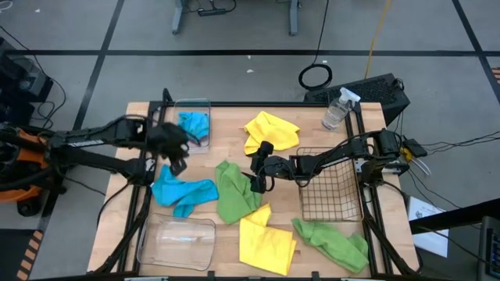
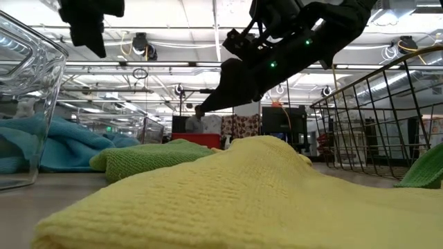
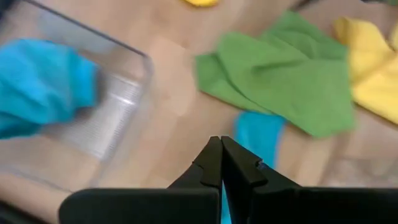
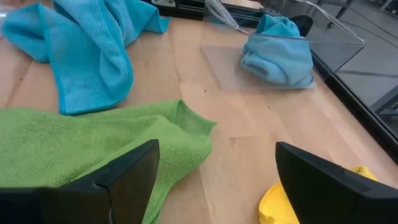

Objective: Sort microfiber towel by color & place in baskets
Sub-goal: Put the blue microfiber cloth into the top transparent bin

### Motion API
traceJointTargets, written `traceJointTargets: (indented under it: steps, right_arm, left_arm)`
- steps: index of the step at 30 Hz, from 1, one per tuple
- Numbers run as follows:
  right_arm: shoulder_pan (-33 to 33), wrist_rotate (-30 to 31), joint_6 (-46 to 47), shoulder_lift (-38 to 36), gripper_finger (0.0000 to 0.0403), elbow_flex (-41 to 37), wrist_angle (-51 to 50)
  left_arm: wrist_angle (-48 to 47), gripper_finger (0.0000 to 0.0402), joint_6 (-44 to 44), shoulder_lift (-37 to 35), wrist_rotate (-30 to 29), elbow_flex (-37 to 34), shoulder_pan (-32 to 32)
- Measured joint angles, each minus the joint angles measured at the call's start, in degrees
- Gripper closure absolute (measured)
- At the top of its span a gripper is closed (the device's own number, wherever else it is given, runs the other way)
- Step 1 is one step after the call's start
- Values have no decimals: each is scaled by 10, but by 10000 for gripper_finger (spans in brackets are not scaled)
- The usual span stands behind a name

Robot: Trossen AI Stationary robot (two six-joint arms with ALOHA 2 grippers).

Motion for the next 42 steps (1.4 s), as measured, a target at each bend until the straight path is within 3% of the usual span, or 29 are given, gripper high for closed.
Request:
traceJointTargets:
  steps: [5,11,22,27,32,35,42]
  right_arm:
    - [8,0,17,0,93,0,-1]
    - [30,0,18,0,93,0,0]
    - [41,0,33,0,93,0,3]
    - [41,0,39,0,93,0,3]
    - [41,0,36,0,93,0,3]
    - [41,0,34,0,93,0,3]
    - [40,0,33,0,93,0,5]
  left_arm:
    - [11,395,-48,18,-1,-35,-93]
    - [14,378,-105,56,-3,-89,-158]
    - [51,183,-150,139,-73,-120,-214]
    - [98,130,-135,179,-83,-151,-226]
    - [115,132,-134,218,-97,-184,-219]
    - [165,148,-118,231,-66,-208,-212]
    - [241,240,-88,251,-46,-243,-202]
